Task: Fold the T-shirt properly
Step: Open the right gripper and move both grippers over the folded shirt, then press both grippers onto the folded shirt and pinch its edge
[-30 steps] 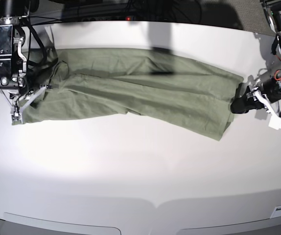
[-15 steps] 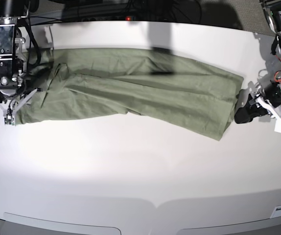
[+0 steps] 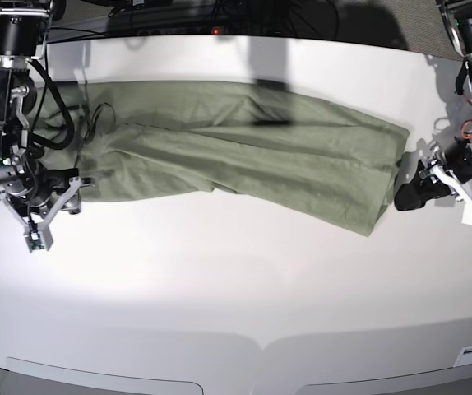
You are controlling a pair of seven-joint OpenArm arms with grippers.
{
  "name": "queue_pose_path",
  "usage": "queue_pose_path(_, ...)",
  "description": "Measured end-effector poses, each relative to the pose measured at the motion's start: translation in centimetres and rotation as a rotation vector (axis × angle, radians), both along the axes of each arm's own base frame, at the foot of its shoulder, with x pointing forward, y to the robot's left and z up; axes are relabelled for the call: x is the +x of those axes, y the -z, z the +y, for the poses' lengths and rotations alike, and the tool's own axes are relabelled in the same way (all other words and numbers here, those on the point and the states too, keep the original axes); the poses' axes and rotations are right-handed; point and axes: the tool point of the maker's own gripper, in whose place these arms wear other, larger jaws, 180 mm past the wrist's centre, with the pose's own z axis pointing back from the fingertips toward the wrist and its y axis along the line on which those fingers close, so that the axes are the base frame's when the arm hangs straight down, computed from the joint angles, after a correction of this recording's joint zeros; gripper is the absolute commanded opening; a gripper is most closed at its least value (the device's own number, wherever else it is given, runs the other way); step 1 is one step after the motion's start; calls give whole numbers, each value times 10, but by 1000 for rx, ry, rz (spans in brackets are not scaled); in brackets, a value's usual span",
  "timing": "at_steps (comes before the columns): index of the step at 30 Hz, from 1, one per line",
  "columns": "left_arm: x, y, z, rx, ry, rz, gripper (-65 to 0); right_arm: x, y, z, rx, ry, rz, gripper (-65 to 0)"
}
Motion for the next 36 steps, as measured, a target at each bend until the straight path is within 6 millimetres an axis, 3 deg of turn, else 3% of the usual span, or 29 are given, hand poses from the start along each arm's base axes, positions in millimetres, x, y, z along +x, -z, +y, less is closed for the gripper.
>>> queue_pose_path(6, -3, -2, -4, 26, 32, 8, -526, -5, -7, 48, 170, -219, -23, -335)
queue_pose_path(10, -1, -13, 2, 244, 75, -31, -558, -6, -4, 42, 126, -213, -13, -335)
queue_pose_path(13, 3, -37, 6, 394, 64, -141, -564, -11, 2, 38, 102, -208, 8, -336)
queue_pose_path(15, -3, -49, -5, 455, 108, -187, -564, -20, 10, 38, 107, -207, 32, -336)
queue_pose_path(18, -22, -52, -46, 462, 233, -227, -564, -39, 26, 40, 121, -206, 83, -336)
queue_pose_path(20, -34, -44, -79, 428, 312, -240, -564, -51, 34, 40, 123, -205, 113, -335)
queue_pose_path(22, -42, -25, -99, 503, 388, -233, -564, -60, 37, 41, 116, -213, 127, -335)
queue_pose_path(27, -33, 12, -119, 581, 266, -125, -564, -68, 38, 46, 120, -225, 131, -335)
queue_pose_path(33, -35, 74, -109, 630, 208, 57, -564, -72, 45, 43, 119, -213, 156, -335)
queue_pose_path(36, -31, 89, -105, 577, 193, 69, -564, -77, 57, 38, 136, -191, 185, -335)
